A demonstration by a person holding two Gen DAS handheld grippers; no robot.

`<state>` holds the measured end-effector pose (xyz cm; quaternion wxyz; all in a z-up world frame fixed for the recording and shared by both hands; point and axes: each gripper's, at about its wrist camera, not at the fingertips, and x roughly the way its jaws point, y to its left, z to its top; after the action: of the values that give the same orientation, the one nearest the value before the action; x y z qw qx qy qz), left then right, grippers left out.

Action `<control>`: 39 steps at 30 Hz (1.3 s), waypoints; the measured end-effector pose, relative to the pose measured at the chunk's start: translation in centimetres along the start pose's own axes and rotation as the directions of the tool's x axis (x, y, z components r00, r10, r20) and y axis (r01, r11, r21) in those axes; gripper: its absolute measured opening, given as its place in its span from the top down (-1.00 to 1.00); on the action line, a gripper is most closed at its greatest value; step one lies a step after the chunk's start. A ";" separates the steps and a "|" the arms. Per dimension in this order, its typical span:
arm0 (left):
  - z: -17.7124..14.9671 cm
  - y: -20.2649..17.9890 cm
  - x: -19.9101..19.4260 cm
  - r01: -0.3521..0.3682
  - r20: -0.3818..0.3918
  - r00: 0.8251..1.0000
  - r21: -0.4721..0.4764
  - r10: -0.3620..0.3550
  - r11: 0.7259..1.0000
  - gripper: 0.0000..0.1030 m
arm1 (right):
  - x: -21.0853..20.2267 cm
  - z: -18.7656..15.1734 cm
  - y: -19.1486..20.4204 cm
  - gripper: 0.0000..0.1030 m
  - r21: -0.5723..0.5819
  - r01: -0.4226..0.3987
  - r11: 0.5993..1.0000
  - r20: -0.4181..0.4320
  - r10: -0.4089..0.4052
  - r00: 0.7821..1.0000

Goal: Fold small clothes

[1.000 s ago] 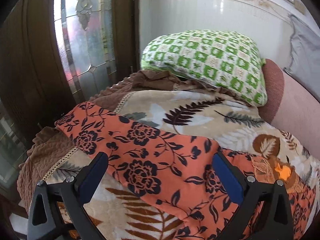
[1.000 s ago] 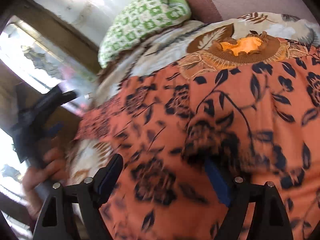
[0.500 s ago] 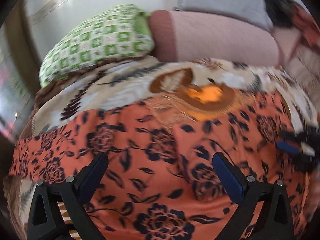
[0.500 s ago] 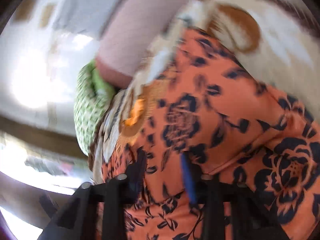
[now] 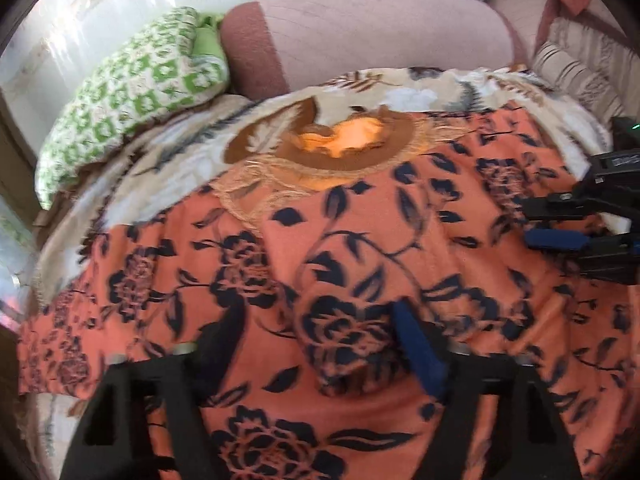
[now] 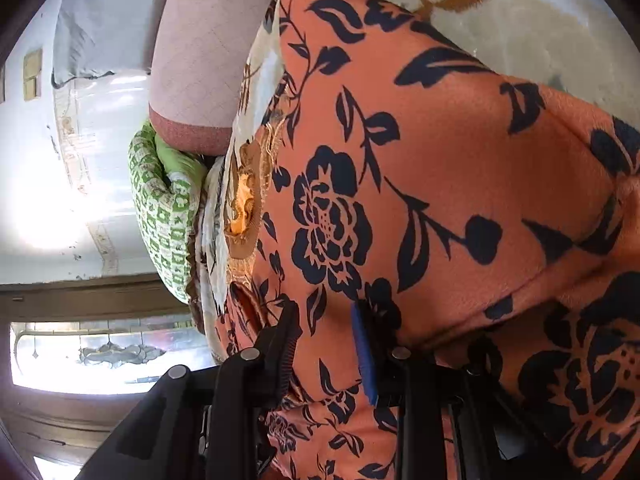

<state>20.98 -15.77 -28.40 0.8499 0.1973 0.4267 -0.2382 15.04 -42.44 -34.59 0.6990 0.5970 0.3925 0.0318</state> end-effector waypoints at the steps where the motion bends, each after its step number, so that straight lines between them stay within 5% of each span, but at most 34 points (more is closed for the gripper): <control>1: -0.1 -0.2 0.1 0.021 -0.006 1.000 0.002 -0.021 1.000 0.07 | 0.0 0.1 -0.1 0.42 -0.001 -0.001 1.000 -0.005 0.001 1.000; 7: -0.2 0.4 0.5 0.029 -0.029 0.999 -0.052 -0.030 0.998 0.54 | 0.8 -0.6 1.7 0.36 -0.066 0.031 0.997 0.029 -0.029 0.999; 10: -0.2 2.6 -0.4 -0.047 -0.009 0.999 -0.124 0.047 0.991 0.58 | 1.2 -1.6 4.0 0.35 -0.163 0.005 0.987 0.038 0.001 0.999; 13: -0.9 5.3 -1.8 -0.097 -0.003 0.995 -0.197 0.098 0.976 0.58 | 1.9 -3.1 6.1 0.35 -0.284 0.085 0.955 0.065 -0.069 0.996; 16: -2.0 7.9 -3.2 -0.139 -0.013 0.990 -0.275 0.141 0.951 0.57 | 3.6 -5.0 8.5 0.35 -0.430 0.259 0.865 0.147 -0.216 0.965; 19: -3.0 9.9 -3.7 -0.167 -0.040 0.986 -0.324 0.163 0.931 0.43 | 6.0 -6.5 10.4 0.34 -0.513 0.479 0.712 0.301 -0.374 0.877; 21: -3.6 11.3 -3.7 -0.179 -0.064 0.984 -0.356 0.168 0.917 0.28 | 7.1 -7.3 11.3 0.34 -0.535 0.547 0.643 0.357 -0.415 0.837; 23: -4.3 12.6 -4.0 -0.195 -0.079 0.981 -0.384 0.178 0.902 0.26 | 8.6 -8.3 12.7 0.34 -0.577 0.545 0.608 0.352 -0.417 0.838; 25: -5.0 13.9 -4.5 -0.208 -0.080 0.978 -0.408 0.192 0.889 0.26 | 9.8 -9.4 14.0 0.34 -0.636 0.398 0.662 0.214 -0.344 0.914; 26: -5.4 14.6 -4.7 -0.210 -0.079 0.978 -0.425 0.196 0.880 0.26 | 10.0 -9.9 14.7 0.34 -0.628 0.216 0.748 0.060 -0.230 0.971; 27: -5.8 15.5 -5.1 -0.208 -0.075 0.978 -0.452 0.196 0.867 0.26 | 9.5 -10.3 15.4 0.34 -0.574 0.009 0.819 -0.065 -0.056 0.996; 29: -6.4 16.8 -5.7 -0.197 -0.065 0.980 -0.500 0.190 0.844 0.25 | 7.5 -11.3 17.5 0.34 -0.542 -0.224 0.810 -0.131 0.182 0.974; 31: -6.6 17.5 -6.2 -0.162 -0.038 0.985 -0.527 0.168 0.834 0.24 | 5.8 -12.2 18.9 0.34 -0.625 -0.209 0.752 -0.110 0.180 0.978; 33: -6.2 17.0 -6.6 -0.118 0.000 0.990 -0.529 0.139 0.841 0.19 | 5.0 -12.1 18.2 0.34 -0.682 -0.042 0.730 -0.018 0.041 0.999; 36: -4.8 14.5 -6.4 -0.039 0.055 0.996 -0.486 0.075 0.873 -0.17 | 4.4 -9.6 15.4 0.31 -0.618 0.195 0.762 0.128 -0.148 0.981; 39: -3.2 11.2 -4.7 0.021 0.049 0.999 -0.421 0.000 0.907 -0.22 | 1.5 -5.5 13.0 0.31 -0.518 0.265 0.813 0.212 -0.178 0.961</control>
<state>22.93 -3.87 -24.84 0.8812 0.0011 0.4484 -0.1497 18.36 -33.55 -24.03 0.8659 0.3256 0.3794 0.0136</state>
